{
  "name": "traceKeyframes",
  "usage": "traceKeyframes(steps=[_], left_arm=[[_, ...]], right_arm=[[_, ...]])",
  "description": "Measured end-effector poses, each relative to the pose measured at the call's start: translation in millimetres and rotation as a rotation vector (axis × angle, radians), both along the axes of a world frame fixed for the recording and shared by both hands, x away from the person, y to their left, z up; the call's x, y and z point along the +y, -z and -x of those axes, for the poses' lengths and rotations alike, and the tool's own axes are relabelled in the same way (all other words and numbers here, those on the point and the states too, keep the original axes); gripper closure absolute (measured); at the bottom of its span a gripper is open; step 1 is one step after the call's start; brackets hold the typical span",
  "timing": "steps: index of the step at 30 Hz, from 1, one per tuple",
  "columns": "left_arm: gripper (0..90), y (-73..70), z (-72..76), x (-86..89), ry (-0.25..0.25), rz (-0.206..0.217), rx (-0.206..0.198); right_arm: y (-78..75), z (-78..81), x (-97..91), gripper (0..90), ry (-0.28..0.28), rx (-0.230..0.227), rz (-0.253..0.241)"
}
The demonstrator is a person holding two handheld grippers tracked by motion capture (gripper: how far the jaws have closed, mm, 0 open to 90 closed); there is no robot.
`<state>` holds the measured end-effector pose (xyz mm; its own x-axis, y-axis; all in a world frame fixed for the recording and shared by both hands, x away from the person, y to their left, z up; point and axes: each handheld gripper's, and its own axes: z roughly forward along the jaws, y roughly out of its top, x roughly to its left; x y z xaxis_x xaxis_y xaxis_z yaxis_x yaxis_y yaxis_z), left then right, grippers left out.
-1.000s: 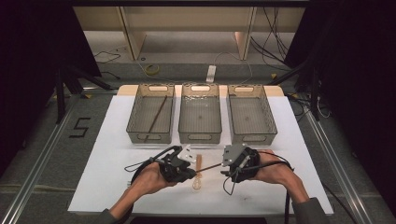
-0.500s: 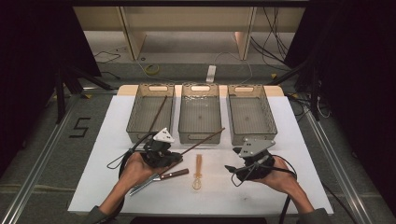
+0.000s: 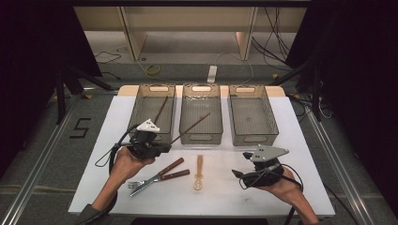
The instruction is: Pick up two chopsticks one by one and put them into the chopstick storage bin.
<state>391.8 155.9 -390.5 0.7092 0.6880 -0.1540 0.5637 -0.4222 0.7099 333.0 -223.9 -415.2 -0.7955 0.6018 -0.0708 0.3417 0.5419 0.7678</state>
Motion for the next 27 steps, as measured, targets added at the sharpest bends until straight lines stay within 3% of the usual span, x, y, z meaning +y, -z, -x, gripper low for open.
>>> traceKeyframes(steps=[3, 8, 19, 27], left_arm=[[85.4, -0.5, -3.0, 3.4, -0.02, 0.006, -0.004], [85.4, -1.4, -9.4, 11.4, -0.055, 0.018, -0.015], [85.3, -6.9, -31.9, 34.9, -0.189, 0.044, -0.016], [85.3, -10.3, -56.7, 48.1, -0.276, 0.043, -0.032]], right_arm=[[2.6, 2.6, -6.1, 28.2, 0.036, 0.004, -0.071], [4.7, 5.6, -14.8, 26.3, 0.085, 0.015, -0.14], [12.2, 14.4, -17.6, 25.3, 0.082, 0.021, -0.113], [13.5, 19.7, -18.0, 24.6, 0.079, 0.021, -0.114]])
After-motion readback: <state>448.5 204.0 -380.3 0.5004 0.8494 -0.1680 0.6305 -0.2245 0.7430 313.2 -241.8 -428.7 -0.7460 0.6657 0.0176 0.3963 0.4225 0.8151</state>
